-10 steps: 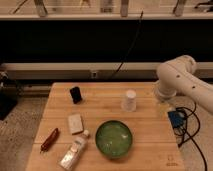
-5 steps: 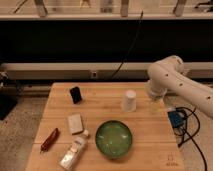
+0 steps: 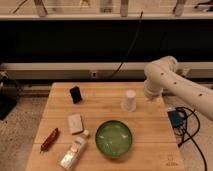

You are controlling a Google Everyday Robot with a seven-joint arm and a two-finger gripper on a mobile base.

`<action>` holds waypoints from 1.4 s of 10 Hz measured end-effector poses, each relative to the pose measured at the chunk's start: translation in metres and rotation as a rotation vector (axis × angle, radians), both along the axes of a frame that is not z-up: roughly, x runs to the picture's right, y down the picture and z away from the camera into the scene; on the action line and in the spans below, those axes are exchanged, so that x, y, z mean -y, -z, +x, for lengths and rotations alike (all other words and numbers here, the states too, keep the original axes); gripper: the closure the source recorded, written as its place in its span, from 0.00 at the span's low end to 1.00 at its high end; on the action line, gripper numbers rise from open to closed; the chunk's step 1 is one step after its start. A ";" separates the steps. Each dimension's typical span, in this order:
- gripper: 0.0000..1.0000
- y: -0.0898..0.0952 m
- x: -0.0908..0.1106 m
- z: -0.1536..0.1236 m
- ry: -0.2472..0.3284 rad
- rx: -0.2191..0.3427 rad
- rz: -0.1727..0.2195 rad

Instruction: Place the ceramic cup over the eraser

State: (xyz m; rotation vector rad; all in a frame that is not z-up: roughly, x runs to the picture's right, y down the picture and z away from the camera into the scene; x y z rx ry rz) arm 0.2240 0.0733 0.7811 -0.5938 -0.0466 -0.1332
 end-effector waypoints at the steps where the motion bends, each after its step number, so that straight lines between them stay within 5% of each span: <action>1: 0.20 -0.002 0.000 0.002 0.008 0.001 -0.003; 14: 0.20 -0.051 0.014 -0.015 0.054 0.056 -0.083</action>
